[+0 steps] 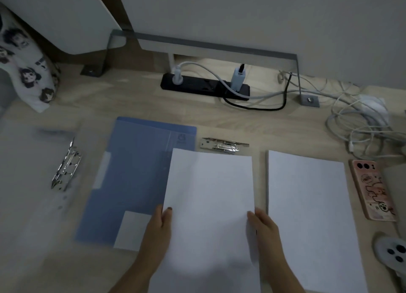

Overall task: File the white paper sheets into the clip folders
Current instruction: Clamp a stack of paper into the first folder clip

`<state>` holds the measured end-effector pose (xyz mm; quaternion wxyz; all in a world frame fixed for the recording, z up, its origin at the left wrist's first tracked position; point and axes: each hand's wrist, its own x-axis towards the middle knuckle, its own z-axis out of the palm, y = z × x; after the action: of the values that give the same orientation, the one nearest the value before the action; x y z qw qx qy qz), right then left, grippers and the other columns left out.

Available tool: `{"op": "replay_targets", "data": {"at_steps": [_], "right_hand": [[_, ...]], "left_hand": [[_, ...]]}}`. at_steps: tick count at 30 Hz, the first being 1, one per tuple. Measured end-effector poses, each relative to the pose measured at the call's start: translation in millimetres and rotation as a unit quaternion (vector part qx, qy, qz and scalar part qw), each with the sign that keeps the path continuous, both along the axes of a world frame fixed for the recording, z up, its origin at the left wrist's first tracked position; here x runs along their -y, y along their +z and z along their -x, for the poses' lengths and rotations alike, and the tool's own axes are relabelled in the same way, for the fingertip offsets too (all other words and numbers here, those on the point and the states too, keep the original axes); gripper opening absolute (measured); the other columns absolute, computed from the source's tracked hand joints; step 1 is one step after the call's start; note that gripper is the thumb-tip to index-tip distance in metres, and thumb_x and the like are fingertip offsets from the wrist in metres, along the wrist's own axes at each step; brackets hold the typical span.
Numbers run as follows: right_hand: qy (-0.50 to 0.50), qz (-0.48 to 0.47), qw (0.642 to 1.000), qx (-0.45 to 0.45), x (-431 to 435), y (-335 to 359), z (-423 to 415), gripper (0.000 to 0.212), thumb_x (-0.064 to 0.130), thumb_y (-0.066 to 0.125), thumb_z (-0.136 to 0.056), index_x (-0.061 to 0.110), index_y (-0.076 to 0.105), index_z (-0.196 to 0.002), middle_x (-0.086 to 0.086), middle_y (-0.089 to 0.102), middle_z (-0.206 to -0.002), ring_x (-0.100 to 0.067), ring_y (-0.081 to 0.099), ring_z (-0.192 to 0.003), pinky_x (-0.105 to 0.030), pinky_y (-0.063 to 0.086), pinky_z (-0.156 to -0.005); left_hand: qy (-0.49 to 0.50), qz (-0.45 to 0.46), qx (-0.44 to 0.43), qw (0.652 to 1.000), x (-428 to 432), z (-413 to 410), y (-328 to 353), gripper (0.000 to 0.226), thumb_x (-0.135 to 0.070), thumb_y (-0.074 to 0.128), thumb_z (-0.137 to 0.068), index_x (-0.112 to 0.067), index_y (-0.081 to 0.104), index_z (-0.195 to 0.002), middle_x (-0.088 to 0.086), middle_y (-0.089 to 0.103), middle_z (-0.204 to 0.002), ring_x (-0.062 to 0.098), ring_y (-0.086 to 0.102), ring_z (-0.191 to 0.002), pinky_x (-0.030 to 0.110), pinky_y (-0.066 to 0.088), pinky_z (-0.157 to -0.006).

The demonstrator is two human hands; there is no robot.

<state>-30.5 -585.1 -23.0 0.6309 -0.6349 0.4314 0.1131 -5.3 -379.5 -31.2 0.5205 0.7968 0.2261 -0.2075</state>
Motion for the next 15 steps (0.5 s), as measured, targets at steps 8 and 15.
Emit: {"op": "replay_targets", "data": {"at_steps": [8,15], "right_hand": [[-0.021,0.05,0.998,-0.03,-4,-18,-6,0.017,0.013,0.053,-0.089,-0.001,0.058,-0.08,-0.011,0.047,-0.071,-0.022,0.044,-0.066,-0.028,0.034,-0.058],[0.0,0.096,0.995,-0.026,-2,-21,-19,0.015,0.015,0.053,-0.09,0.007,0.065,-0.091,-0.006,0.061,-0.082,-0.021,0.055,-0.078,-0.032,0.043,-0.074]], "left_hand": [[-0.077,-0.08,-0.016,0.994,-10,-30,-13,0.031,-0.031,0.041,-0.095,-0.021,0.035,-0.067,-0.002,0.038,-0.064,0.014,0.039,-0.058,0.03,0.03,-0.056],[-0.081,-0.157,0.059,0.983,-14,-48,-22,0.036,-0.023,0.05,-0.091,-0.019,0.037,-0.058,0.0,0.043,-0.061,0.016,0.042,-0.061,0.027,0.033,-0.056]]}}
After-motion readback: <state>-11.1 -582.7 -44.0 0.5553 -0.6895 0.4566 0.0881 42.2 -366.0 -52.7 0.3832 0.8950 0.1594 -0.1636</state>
